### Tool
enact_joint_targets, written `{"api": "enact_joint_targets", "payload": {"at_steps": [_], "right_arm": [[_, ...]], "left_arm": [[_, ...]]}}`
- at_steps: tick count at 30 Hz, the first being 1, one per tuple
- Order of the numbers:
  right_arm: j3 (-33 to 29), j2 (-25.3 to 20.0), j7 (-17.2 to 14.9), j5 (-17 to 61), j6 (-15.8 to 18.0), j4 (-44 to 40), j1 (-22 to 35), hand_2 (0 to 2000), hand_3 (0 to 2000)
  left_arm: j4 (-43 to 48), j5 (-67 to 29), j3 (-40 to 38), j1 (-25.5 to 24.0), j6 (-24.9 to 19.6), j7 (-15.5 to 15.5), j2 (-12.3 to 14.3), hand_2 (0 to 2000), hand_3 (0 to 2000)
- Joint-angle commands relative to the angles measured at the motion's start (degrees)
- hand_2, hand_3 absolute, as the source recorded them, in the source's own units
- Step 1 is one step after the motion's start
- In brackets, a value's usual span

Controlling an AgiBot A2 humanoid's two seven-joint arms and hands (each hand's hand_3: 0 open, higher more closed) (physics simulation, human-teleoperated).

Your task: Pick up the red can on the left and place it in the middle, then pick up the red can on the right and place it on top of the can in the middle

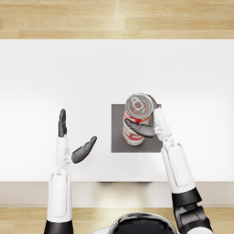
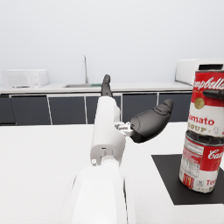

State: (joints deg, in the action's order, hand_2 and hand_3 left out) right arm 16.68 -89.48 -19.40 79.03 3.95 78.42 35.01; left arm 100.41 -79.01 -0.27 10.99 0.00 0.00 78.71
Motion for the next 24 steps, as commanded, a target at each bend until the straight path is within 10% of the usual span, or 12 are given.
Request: {"api": "enact_joint_targets", "payload": {"at_steps": [1,3,4,5,8,9,10,13,24], "right_arm": [[-0.01,-0.13,0.01,0.00,0.00,-1.72,2.25,2000,1520],[0.16,-0.41,0.03,0.00,0.08,-2.27,2.42,2000,1520],[20.90,14.15,0.05,0.00,0.09,-2.76,10.17,2000,1520],[4.87,3.03,0.14,-0.06,-0.20,-3.53,4.15,2000,1520],[5.66,3.17,0.68,-0.04,0.36,-4.27,3.71,2000,1520],[5.68,3.16,0.78,-0.05,0.19,-4.44,3.53,639,1193],[5.58,3.03,0.86,-0.06,0.85,-4.88,3.61,0,867],[4.91,2.98,0.20,-0.04,-0.99,-2.65,2.85,0,0],[1.46,2.34,-0.64,-0.02,-4.08,7.73,1.25,0,0]], "left_arm": [[-0.04,0.00,-0.04,-0.13,0.00,0.00,0.06,0,0],[-0.18,0.00,0.00,-0.43,0.00,0.00,0.18,0,0],[-0.34,0.00,0.15,-0.31,0.00,0.00,0.26,0,0],[-0.43,0.00,0.35,-0.39,0.00,0.00,0.33,0,0],[-0.65,0.00,0.46,-0.57,0.00,0.00,0.53,0,0],[-1.04,0.00,0.47,-0.43,0.00,0.00,0.62,0,0],[-1.16,0.00,0.45,-0.52,0.00,0.00,0.68,0,0],[-0.65,0.00,0.22,-0.97,0.00,0.00,0.85,0,0],[0.56,0.01,1.17,0.27,0.00,0.00,1.74,0,0]]}}
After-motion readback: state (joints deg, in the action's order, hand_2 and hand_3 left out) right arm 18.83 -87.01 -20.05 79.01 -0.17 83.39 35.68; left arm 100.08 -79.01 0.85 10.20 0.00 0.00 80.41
